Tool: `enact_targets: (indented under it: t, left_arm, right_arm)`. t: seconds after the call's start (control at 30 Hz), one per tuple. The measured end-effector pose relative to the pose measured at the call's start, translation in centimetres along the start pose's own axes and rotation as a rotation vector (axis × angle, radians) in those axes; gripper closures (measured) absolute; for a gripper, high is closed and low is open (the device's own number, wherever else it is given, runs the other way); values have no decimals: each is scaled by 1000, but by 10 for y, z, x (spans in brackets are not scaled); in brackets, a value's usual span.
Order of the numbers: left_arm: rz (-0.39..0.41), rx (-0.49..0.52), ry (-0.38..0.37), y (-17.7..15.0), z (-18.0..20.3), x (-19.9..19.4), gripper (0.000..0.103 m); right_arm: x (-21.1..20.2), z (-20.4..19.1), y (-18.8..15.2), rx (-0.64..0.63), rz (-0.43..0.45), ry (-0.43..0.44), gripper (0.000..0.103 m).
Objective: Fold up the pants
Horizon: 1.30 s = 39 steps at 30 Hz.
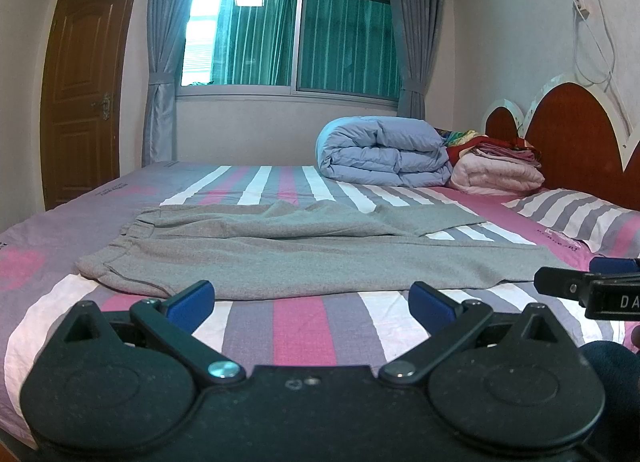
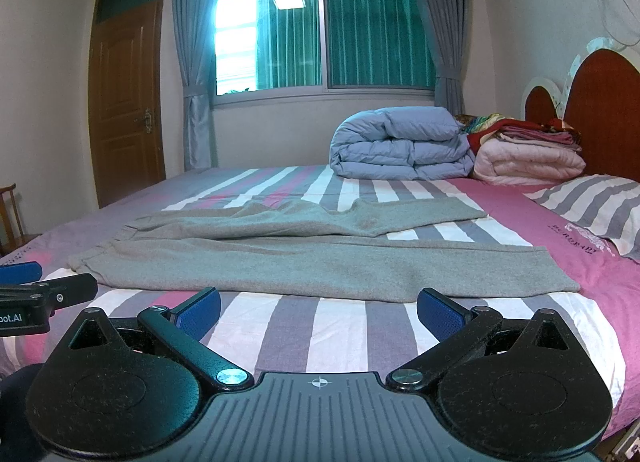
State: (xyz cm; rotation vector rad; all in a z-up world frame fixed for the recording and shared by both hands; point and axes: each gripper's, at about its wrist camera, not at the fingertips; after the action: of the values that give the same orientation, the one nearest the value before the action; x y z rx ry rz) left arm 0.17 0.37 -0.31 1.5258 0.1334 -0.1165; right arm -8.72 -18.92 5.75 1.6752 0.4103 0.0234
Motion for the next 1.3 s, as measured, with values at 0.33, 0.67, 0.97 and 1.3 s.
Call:
enact_targets:
  t: [0.33, 0.67, 0.97, 1.3]
  left_arm:
    - [-1, 0, 1, 0, -1, 0, 6]
    - [-2, 1, 1, 0, -1, 0, 6]
    - [-5, 5, 8, -2, -2, 2, 6]
    - [-27, -13, 36, -1, -9, 3, 6]
  right_arm:
    - [0, 0, 0, 0, -1, -1, 0]
    - [0, 0, 0, -1, -1, 0, 0]
    - [0, 0, 0, -1, -2, -1, 0]
    - [2, 2, 0, 14, -11, 20, 0]
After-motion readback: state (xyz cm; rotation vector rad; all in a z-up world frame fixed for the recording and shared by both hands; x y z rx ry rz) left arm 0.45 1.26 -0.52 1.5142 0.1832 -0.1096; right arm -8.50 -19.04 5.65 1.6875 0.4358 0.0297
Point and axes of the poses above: each gripper's, at about its wrist camera, not at the fingertips, and x roughly the way its jaws point, z to its right, y to its top, and after that the axes turned 8 degrees about z, right-handed
